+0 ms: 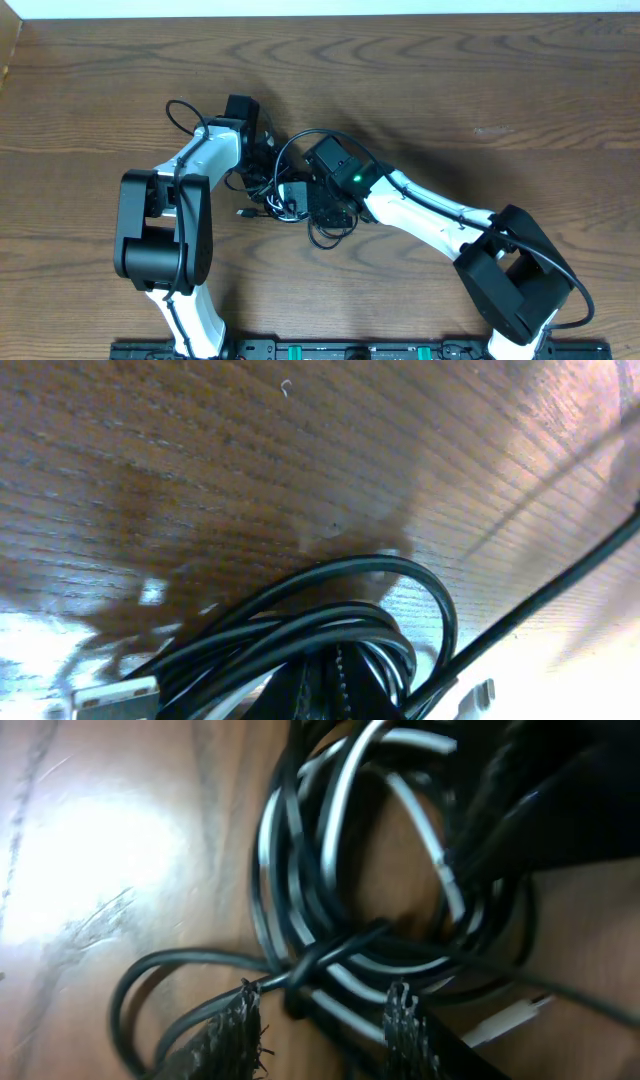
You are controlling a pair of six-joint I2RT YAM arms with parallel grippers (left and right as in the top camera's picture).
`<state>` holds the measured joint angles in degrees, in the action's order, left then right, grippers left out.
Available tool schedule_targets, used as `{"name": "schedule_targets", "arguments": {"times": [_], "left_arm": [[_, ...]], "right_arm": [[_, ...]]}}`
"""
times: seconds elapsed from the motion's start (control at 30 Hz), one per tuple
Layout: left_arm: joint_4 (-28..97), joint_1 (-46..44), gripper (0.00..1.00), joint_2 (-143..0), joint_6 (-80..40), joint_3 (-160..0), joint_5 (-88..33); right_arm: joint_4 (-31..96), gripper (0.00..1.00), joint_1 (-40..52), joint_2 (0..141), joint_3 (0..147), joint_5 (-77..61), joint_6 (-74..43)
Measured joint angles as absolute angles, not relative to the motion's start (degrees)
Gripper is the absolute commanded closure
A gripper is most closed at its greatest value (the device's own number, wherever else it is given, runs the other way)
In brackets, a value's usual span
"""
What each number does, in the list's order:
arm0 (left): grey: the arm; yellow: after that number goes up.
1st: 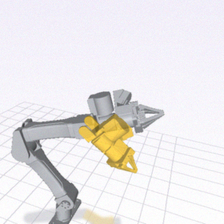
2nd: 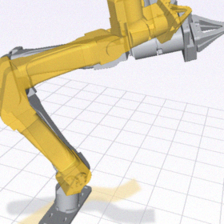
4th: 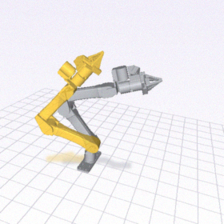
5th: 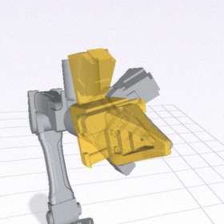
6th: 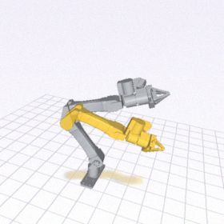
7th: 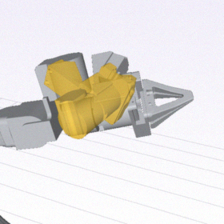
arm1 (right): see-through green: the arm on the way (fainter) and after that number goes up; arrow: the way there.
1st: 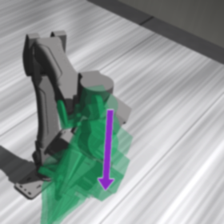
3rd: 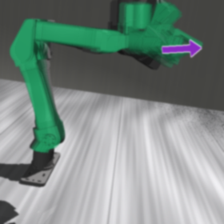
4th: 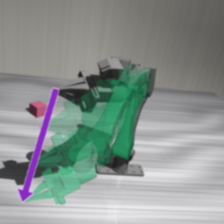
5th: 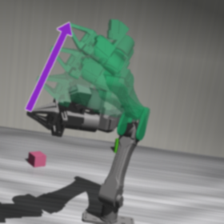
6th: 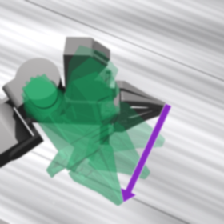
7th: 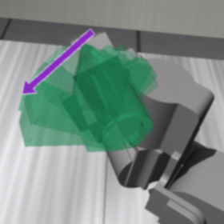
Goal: Untangle cables
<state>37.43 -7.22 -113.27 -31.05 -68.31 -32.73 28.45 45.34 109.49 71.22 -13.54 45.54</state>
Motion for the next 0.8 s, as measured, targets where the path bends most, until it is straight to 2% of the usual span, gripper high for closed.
{"name": "schedule_targets", "arguments": {"times": [0.8], "left_arm": [[37.41, -7.22, 0.92, -113.27, -31.07, -68.31, -32.73]], "right_arm": [[30.61, 0.66, 45.65, 110.87, 71.24, -12.14, 48.40]]}}
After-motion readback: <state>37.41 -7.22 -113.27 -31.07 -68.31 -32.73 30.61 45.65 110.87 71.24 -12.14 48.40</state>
